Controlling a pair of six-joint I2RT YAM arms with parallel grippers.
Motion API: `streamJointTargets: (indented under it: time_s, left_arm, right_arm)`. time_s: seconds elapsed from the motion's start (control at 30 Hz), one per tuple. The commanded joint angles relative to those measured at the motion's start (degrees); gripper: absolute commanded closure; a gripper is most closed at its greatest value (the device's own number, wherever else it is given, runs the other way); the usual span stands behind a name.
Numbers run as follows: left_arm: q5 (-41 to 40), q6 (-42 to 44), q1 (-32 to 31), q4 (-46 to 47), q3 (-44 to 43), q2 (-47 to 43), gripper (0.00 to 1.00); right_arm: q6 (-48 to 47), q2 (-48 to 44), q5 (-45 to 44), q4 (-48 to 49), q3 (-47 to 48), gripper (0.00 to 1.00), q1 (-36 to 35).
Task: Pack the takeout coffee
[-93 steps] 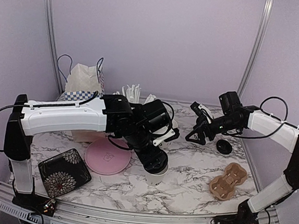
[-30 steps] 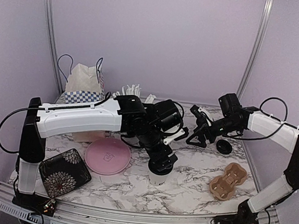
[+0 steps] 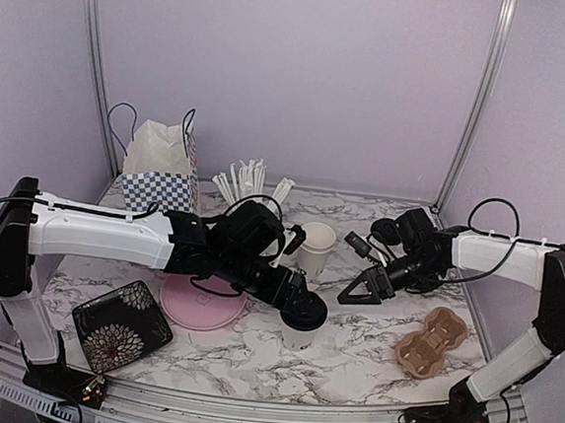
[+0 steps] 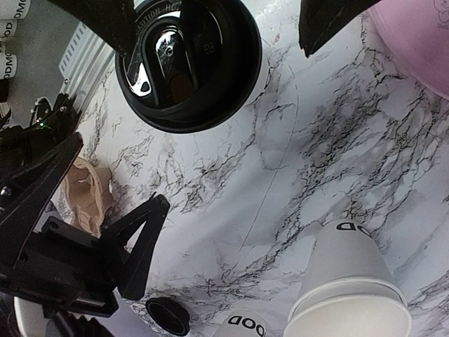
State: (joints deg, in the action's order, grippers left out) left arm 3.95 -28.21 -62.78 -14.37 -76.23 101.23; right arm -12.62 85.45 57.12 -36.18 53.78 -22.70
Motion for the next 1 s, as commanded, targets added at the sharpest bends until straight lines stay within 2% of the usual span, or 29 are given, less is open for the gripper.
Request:
streamJointTargets:
  time_s: [0.0, 0.1, 0.2, 0.4, 0.63, 0.7, 0.83, 0.97]
  left_arm:
    - [2.39, -1.76, -0.06, 5.14, 1.29, 0.1, 0.2]
    - [3.06, -1.75, -0.06, 5.1, 2.21, 0.11, 0.22]
    - [4.03, -2.19, -0.12, 5.14, 3.25, 0.22, 0.25]
    - [4.02, -2.21, -0.49, 5.22, 5.04, 0.11, 0.29]
    - [2.95, -2.47, -0.67, 5.21, 6.8, 0.5, 0.33]
    - [2.62, -2.39, -0.65, 5.14, 7.33, 0.63, 0.33]
    - [1.79, -2.3, -0.67, 5.14, 8.15, 1.2, 0.36]
    - [1.89, -2.46, -0.1, 5.14, 9.04, 1.94, 0.39]
  right_arm:
    - [-0.93, 3.5, 2.42, 0.17, 0.27, 0.27, -1.95]
    - [-3.35, 5.68, 3.92, -0.74, 0.78, 0.33, -3.32]
    - [-5.57, 7.92, 6.13, -1.75, 1.5, 0.36, -4.33]
    - [-8.8, 11.34, 8.13, -4.8, 4.05, 0.27, -5.23]
    - [-9.52, 14.11, 8.36, -5.14, 5.46, 0.26, -6.61]
    - [-9.19, 14.95, 8.22, -4.97, 6.07, 0.29, -6.64]
    - [-7.55, 17.1, 7.21, -4.33, 6.82, 0.49, -6.66]
    - [-5.81, 19.17, 4.96, -4.01, 7.59, 0.57, -6.63]
